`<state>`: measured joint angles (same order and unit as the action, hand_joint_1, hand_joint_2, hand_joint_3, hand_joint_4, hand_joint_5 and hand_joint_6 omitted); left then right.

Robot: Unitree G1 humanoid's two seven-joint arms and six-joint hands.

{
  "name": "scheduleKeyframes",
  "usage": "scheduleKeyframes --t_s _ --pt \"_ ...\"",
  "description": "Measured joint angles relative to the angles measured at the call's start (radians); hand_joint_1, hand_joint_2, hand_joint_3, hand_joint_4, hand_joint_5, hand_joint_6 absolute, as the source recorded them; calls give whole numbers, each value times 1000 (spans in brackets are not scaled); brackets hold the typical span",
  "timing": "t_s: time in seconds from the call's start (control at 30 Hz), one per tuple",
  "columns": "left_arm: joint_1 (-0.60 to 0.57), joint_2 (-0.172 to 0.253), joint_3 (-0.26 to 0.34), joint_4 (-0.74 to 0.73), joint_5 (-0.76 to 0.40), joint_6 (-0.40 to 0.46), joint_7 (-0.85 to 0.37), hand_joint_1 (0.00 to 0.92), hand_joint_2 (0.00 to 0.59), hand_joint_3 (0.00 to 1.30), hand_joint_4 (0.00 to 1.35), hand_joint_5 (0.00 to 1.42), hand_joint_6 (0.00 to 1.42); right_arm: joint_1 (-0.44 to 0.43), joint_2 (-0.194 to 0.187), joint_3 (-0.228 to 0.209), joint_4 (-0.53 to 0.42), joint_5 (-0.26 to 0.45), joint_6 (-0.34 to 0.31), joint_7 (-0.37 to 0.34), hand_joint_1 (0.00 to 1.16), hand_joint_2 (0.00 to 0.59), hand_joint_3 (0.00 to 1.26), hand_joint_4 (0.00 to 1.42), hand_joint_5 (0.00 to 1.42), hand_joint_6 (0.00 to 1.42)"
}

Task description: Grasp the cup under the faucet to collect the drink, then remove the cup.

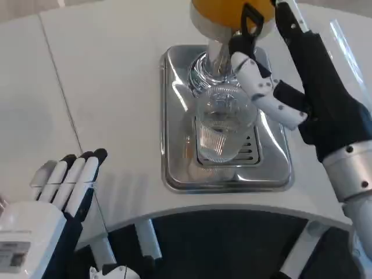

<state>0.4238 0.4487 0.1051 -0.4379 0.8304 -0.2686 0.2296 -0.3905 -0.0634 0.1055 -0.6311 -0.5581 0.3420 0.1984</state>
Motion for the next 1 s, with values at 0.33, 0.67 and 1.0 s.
scheduleKeyframes --t_s 0.33,0.67,1.0 --pt "-15 0 22 15 -26 0 0 0 67 0 0 0 0 -27 10 38 41 38 24 -1 455 534 0 0 0 0" --pt "-31 -6 26 28 -38 0 0 0 68 0 0 0 0 -58 -50 59 26 42 75 64 329 505 0 0 0 0" --pt "-32 -8 24 40 -41 -2 0 0 68 0 0 0 24 -75 -151 96 -4 -22 94 126 157 470 1 0 0 0"
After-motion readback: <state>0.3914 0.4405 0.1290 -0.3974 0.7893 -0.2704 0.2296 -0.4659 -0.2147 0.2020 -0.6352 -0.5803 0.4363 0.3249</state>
